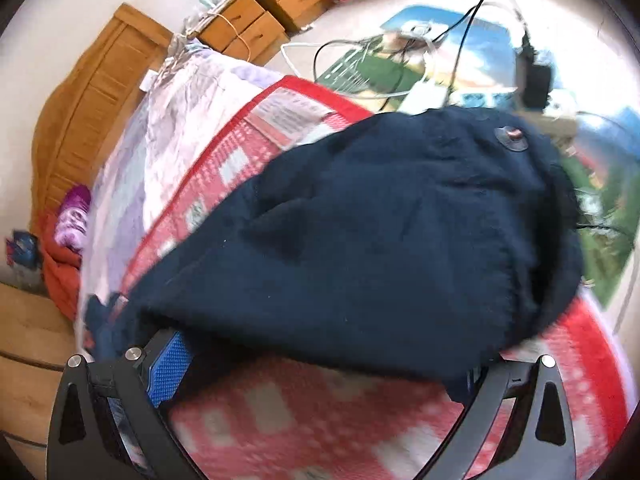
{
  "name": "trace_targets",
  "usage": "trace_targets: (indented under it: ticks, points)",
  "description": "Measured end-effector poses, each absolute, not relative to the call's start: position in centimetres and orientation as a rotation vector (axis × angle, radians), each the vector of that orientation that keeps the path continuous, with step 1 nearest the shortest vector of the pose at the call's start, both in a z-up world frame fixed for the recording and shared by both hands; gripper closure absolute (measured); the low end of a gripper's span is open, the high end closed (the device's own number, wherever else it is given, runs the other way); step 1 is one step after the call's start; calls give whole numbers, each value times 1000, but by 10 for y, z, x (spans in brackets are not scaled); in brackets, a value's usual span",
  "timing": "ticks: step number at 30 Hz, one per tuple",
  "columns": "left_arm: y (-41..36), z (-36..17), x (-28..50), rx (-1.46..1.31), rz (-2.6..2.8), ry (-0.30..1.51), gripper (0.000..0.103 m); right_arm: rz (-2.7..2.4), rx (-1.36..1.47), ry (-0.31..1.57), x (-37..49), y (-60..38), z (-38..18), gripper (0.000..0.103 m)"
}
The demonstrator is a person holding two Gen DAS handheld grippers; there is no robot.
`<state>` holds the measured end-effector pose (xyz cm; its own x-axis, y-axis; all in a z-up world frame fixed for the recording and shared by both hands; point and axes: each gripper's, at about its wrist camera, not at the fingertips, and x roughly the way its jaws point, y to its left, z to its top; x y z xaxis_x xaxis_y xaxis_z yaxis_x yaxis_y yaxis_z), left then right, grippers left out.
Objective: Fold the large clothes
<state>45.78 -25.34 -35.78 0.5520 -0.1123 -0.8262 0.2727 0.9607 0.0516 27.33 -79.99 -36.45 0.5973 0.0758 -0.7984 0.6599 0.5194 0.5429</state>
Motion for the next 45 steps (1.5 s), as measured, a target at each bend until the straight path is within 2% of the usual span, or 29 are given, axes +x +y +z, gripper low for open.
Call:
trace_targets:
  ticks: [6, 11, 14, 18, 23, 27, 28, 29, 30, 31, 33, 36, 41, 45]
  points:
    - [-253, -358, 457, 184, -228, 959, 0, -288, 887, 924, 247, -778, -337, 0]
    - [-254, -358, 456, 188, -227, 958, 0, -389, 1133, 771, 200, -814, -348, 0]
    - [-255, -357, 456, 192, -225, 957, 0, -365, 1259, 682, 213, -820, -361, 0]
    - [-256, -357, 456, 199, -218, 955, 0, -337, 1428, 676, 242, -812, -389, 0]
    - [-256, -357, 455, 198, -218, 955, 0, -589, 1461, 470, 228, -836, -387, 0]
    - [-256, -357, 455, 200, -216, 949, 0, -670, 1499, 475, 227, -855, -402, 1]
    - [-256, -356, 455, 201, -216, 948, 0, -667, 1454, 508, 232, -855, -399, 5]
    - [-256, -356, 455, 200, -216, 948, 0, -675, 1392, 555, 238, -855, -394, 35]
    - [-256, -356, 455, 199, -218, 950, 0, -700, 1329, 602, 242, -856, -388, 69]
    - [-255, -356, 455, 196, -221, 951, 0, -705, 1270, 628, 246, -857, -380, 69]
    - [-254, -355, 456, 190, -224, 954, 0, -682, 1173, 661, 249, -857, -369, 77]
    - [-254, -353, 456, 190, -226, 956, 0, -673, 934, 736, 259, -850, -336, 80]
    - [-258, -343, 454, 208, -249, 940, 0, -663, 742, 701, 253, -846, -279, 82]
    - [-258, -341, 460, 222, -230, 943, 0, -659, 676, 694, 247, -840, -259, 82]
